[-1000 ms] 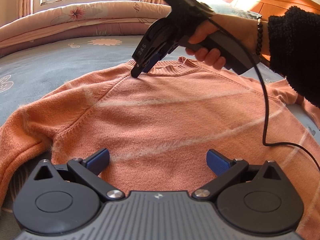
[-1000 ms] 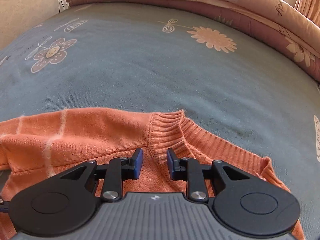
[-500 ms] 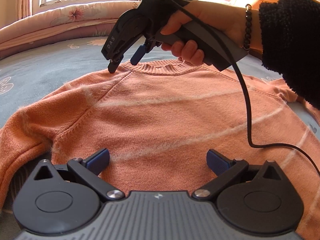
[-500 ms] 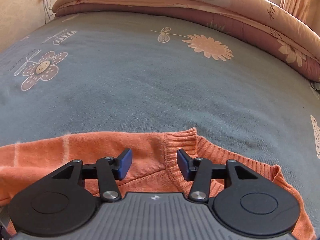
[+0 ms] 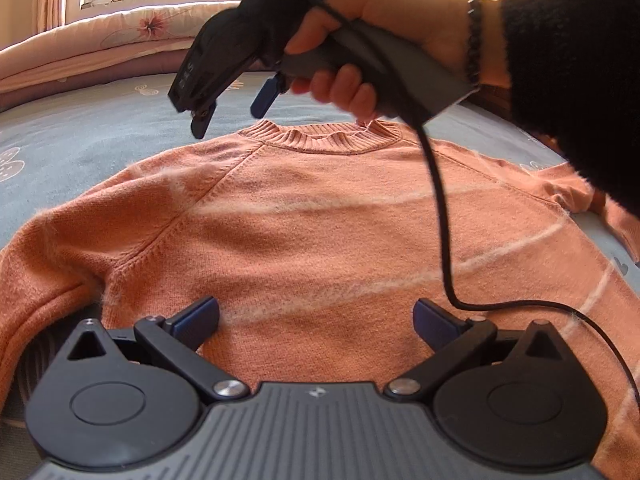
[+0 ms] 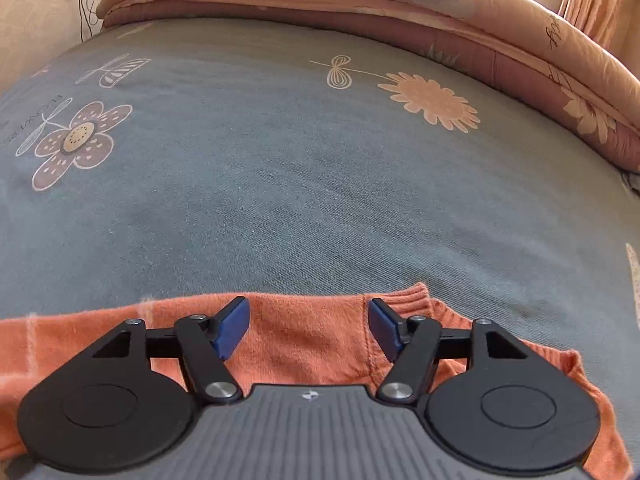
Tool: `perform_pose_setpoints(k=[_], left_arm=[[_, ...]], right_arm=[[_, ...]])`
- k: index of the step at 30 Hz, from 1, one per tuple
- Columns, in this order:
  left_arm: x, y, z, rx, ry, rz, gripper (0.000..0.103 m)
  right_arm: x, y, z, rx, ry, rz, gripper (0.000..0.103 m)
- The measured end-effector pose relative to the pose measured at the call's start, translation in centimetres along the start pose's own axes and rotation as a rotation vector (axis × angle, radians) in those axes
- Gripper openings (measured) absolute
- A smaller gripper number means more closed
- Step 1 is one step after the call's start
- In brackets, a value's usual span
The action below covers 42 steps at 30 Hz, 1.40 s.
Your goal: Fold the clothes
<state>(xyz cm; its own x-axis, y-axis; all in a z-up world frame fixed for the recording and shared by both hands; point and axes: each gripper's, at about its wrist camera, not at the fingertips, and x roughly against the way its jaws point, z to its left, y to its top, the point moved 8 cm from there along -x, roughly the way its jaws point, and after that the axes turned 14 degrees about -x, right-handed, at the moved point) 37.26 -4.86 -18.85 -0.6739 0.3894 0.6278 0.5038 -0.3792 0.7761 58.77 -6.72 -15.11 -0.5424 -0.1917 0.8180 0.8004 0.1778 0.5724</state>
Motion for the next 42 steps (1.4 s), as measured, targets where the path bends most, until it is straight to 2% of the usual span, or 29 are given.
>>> perform_pose_setpoints(k=[4, 9, 13, 14, 16, 19, 23, 29, 35, 38, 42], left_arm=[[0.0, 0.0, 0.0, -0.005, 0.004, 0.002, 0.102], [0.1, 0.0, -0.1, -0.011, 0.012, 0.009, 0.102], [1.0, 0.4, -0.3, -0.022, 0.000, 0.019, 0.102], [1.4, 0.6, -0.3, -0.008, -0.008, 0.002, 0.102], [1.6, 0.7, 0.0, 0.031, -0.035, -0.014, 0.102], [0.9, 0.2, 0.3, 0.078, -0.065, 0.005, 0.102], [0.7, 0.0, 0.0, 0.053, -0.045, 0.004, 0.102], [0.4, -0.2, -0.9, -0.022, 0.003, 0.017, 0.102], [0.4, -0.2, -0.9, -0.027, 0.010, 0.021, 0.102], [0.2, -0.2, -1.2, -0.044, 0.027, 0.032, 0.102], [0.5, -0.4, -1.4, -0.041, 0.048, 0.049, 0.102]], right_arm=[[6.5, -0.2, -1.1, 0.016, -0.056, -0.026, 0.074], [17.2, -0.6, -3.1, -0.019, -0.122, -0.089, 0.086], [23.4, -2.9, -4.6, -0.068, -0.098, -0.161, 0.103], [24.5, -3.7, -5.2, -0.087, -0.091, -0.176, 0.103], [24.7, -6.6, -6.7, -0.153, -0.079, -0.158, 0.103], [22.9, -11.9, -9.1, -0.269, -0.047, -0.103, 0.103], [19.3, -18.8, -11.8, -0.416, -0.025, -0.039, 0.103], [16.9, -22.4, -13.2, -0.550, 0.054, -0.075, 0.103], [16.6, -27.7, -14.4, -0.654, 0.022, -0.062, 0.103], [18.2, -30.6, -13.6, -0.633, -0.001, -0.105, 0.103], [19.7, -33.9, -11.2, -0.561, -0.096, -0.130, 0.103]])
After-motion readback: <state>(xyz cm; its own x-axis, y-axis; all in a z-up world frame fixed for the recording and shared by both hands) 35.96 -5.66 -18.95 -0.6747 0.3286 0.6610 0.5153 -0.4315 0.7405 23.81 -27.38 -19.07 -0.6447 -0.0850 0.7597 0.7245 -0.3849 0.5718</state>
